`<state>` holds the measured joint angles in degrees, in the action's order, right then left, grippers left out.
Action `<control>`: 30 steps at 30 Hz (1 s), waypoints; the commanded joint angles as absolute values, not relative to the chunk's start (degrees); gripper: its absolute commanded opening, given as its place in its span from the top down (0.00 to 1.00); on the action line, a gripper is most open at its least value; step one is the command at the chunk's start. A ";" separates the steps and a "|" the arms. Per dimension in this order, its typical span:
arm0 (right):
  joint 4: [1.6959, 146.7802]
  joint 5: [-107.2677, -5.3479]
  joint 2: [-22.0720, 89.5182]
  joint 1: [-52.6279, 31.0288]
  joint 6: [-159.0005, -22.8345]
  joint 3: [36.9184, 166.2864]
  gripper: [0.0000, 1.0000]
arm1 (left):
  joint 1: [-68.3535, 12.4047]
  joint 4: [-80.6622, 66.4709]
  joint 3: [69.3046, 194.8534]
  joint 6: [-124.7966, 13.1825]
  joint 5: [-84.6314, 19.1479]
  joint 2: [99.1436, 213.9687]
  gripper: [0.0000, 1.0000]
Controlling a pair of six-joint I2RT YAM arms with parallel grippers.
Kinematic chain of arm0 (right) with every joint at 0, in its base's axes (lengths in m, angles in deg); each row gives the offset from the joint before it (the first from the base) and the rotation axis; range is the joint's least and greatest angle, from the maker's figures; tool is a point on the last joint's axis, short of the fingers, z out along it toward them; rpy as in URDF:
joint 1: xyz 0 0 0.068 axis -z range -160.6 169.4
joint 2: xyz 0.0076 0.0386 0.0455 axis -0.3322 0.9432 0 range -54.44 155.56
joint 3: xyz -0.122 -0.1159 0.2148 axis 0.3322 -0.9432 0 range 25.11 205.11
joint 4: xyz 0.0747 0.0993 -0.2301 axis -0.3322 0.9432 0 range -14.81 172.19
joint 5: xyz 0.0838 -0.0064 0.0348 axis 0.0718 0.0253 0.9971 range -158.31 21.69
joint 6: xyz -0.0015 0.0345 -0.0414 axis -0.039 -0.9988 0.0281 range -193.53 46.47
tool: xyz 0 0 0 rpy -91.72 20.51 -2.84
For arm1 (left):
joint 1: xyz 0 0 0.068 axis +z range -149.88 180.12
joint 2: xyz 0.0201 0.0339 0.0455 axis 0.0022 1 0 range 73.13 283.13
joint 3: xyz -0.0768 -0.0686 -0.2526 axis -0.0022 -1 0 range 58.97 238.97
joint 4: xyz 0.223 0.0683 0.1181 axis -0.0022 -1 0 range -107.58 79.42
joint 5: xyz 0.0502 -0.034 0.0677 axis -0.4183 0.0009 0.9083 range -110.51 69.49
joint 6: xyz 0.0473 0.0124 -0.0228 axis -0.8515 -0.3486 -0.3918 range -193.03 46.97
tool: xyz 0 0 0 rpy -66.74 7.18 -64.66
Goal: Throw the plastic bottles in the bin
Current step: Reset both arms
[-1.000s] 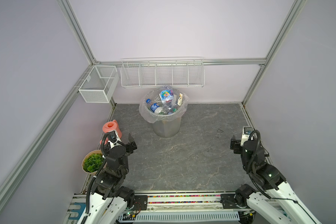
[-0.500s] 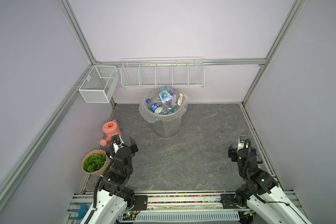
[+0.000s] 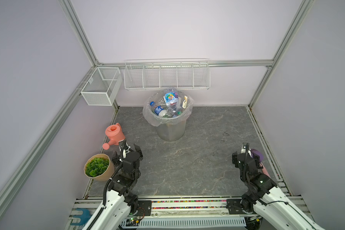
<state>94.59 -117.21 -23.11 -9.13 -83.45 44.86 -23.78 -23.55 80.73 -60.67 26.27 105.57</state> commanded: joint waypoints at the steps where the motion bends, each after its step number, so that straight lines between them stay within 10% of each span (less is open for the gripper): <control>1: 91.65 -119.20 -25.09 -8.76 -84.80 42.82 0.12 | -23.89 -20.42 79.44 -60.78 28.58 106.38 0.01; 30: 84.60 -119.41 -20.62 -6.87 -84.64 39.10 0.12 | -22.54 -13.39 74.76 -61.05 37.97 114.47 0.01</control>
